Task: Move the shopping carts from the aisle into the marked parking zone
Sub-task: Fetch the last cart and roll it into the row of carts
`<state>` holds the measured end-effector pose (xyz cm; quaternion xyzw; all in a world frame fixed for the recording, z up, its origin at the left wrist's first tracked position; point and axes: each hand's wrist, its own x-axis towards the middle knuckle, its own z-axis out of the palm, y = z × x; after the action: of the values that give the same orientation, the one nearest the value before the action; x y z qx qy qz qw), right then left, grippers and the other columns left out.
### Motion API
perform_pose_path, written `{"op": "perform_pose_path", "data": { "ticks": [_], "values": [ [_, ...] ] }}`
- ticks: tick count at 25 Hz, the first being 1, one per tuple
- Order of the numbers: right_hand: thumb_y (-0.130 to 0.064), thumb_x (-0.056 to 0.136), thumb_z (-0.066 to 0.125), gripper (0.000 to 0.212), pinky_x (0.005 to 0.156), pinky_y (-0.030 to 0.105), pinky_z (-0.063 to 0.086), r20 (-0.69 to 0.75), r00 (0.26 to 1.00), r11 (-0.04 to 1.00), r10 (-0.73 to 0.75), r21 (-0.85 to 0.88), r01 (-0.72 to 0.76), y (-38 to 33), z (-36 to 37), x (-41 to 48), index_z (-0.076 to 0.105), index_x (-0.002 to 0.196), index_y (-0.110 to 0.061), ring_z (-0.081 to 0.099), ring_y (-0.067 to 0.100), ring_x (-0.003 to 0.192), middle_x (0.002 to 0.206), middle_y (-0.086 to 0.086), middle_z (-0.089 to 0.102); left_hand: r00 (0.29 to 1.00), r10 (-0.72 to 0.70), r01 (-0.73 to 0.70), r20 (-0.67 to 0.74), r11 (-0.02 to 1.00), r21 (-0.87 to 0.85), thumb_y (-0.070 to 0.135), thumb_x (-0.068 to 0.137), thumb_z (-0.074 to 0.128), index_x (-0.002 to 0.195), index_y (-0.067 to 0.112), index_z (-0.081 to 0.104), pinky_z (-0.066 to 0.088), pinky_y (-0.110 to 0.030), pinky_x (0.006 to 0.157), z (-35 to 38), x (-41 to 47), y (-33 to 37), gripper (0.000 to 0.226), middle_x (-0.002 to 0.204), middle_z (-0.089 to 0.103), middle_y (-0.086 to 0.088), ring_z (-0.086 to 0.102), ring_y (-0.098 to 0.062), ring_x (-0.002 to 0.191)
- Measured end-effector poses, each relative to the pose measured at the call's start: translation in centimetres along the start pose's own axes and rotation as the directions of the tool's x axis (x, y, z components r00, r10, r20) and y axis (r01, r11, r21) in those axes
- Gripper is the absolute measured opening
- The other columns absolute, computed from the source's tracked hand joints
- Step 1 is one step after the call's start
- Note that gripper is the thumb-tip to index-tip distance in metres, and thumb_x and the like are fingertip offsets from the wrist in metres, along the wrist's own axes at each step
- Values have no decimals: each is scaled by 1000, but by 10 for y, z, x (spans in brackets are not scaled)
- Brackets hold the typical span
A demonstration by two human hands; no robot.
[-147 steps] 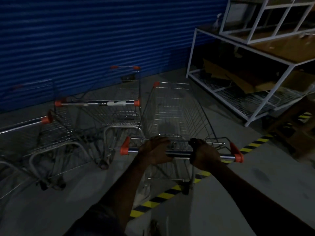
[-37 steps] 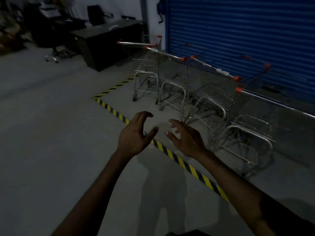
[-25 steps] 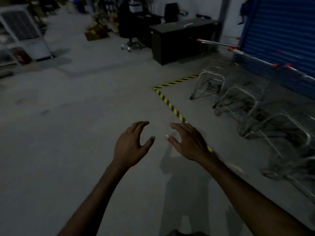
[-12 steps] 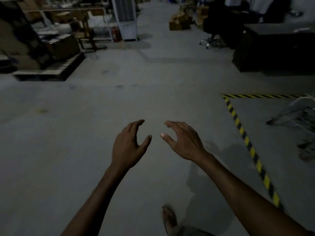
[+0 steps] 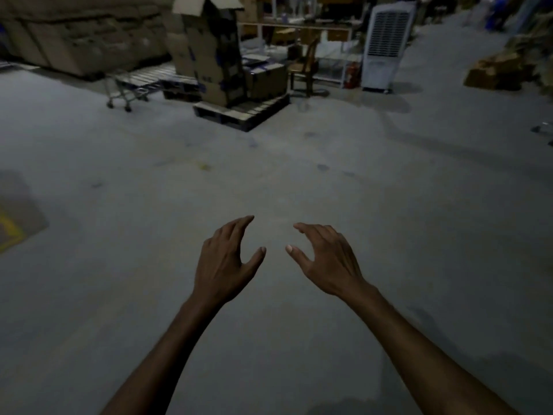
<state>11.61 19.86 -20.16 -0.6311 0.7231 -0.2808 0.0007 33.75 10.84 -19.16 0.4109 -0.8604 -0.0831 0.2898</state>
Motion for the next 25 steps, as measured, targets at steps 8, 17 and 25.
{"op": "perform_pose_path", "data": {
  "ticks": [8,17,25],
  "values": [
    [-61,97,51,54,96,38,43,57,979,980,-198,12,197,-39,91,151,57,138,-27,56,17,121,134,-6,64,990,-121,130,-74,982,134,58,91,58,136,30,53,46,-39,92,-12,75,-133,53,139,54,8,54,-18,124],
    [-67,97,47,49,90,39,54,61,987,883,-150,456,106,-139,161,345,62,130,-34,60,0,106,123,-17,65,957,-275,278,-87,961,15,61,92,60,135,38,51,51,-31,82,-43,206,-297,50,135,56,15,58,-8,117],
    [-60,98,46,47,88,40,56,99,963,760,-252,636,133,-167,226,488,67,127,-30,65,3,109,121,-17,68,882,-470,468,-6,879,-89,77,90,46,124,44,57,47,-23,67,-33,310,-409,48,103,67,26,61,12,78]
  ]
}}
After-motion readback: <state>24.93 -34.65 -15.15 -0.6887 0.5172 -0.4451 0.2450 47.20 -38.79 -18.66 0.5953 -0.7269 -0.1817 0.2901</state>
